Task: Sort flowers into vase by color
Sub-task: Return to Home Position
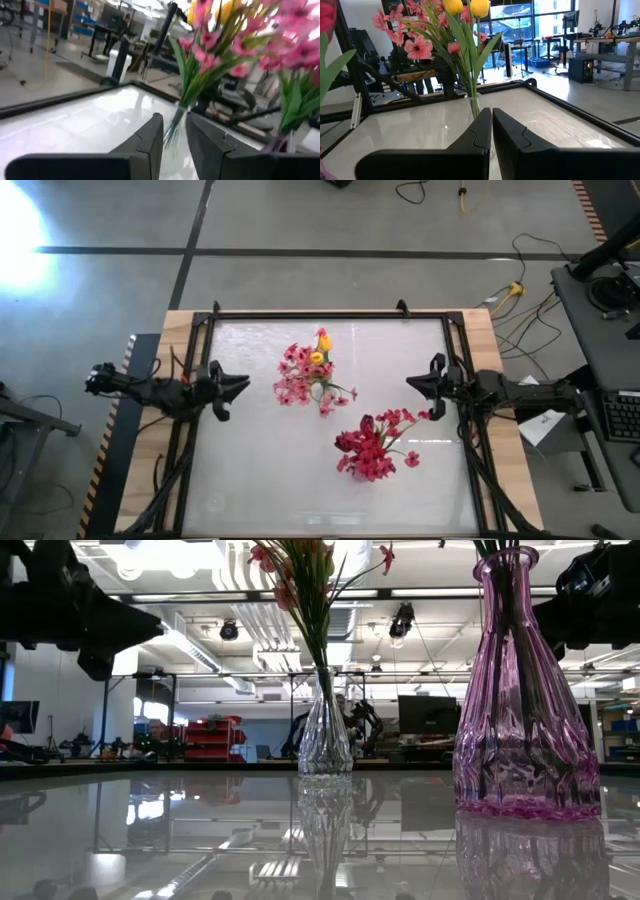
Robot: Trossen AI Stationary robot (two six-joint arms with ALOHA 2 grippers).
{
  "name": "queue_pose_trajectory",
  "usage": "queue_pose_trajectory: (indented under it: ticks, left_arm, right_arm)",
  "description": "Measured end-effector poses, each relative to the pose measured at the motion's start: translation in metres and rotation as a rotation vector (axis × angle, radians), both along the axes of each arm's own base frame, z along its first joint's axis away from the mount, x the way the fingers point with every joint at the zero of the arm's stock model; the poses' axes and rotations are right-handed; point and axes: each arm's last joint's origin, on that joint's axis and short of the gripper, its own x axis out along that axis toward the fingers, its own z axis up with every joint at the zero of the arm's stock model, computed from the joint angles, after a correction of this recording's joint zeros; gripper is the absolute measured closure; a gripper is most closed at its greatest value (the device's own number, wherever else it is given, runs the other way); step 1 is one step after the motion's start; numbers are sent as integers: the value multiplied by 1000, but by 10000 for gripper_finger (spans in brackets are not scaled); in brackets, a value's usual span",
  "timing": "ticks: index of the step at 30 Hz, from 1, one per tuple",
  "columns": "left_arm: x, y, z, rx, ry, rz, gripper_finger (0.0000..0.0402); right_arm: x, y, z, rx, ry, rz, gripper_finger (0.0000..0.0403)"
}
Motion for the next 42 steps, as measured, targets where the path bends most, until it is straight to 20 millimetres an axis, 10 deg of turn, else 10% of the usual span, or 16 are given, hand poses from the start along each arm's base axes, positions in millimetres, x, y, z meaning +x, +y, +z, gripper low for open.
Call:
queue_pose_trajectory:
  ticks: [25, 42]
  left_arm:
    - [4, 6, 4, -32, -15, -55, 326]
    - [2, 9, 12, 268, -40, -232, 326]
  right_arm:
    - [1, 0, -1, 2, 9, -1, 394]
    - [1, 0, -1, 1, 10, -1, 394]
